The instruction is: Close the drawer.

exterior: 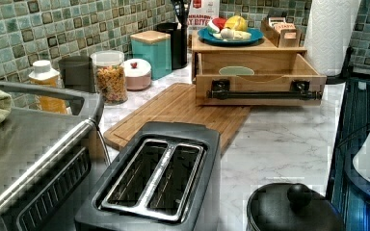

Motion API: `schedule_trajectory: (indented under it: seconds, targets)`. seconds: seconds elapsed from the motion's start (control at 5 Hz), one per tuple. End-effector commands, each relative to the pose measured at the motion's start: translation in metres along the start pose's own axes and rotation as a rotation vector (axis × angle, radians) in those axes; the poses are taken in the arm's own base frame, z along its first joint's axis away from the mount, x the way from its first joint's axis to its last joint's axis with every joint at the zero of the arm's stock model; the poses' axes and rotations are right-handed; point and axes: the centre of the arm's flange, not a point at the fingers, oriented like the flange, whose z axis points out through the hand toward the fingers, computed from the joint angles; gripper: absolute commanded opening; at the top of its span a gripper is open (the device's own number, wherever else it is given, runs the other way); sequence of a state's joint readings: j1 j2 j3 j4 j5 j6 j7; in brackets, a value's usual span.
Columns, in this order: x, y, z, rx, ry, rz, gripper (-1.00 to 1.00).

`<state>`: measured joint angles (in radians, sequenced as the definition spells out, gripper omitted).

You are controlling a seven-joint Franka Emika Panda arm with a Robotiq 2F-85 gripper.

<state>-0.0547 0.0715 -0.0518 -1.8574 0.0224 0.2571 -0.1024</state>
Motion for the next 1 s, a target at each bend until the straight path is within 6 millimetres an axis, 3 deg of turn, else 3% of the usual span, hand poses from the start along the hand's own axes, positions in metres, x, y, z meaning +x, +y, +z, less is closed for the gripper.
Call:
schedule_trajectory:
  seconds: [0.2,0.6,1.0]
  targets:
    - [0.004,0.005,0.0,0.004,-0.003,0.012,-1.0]
    - [-0.021,0.021,0.022,0.083,0.012,-0.344,-1.0]
    - [-0.071,0.025,0.046,0.166,0.024,-0.546,-1.0]
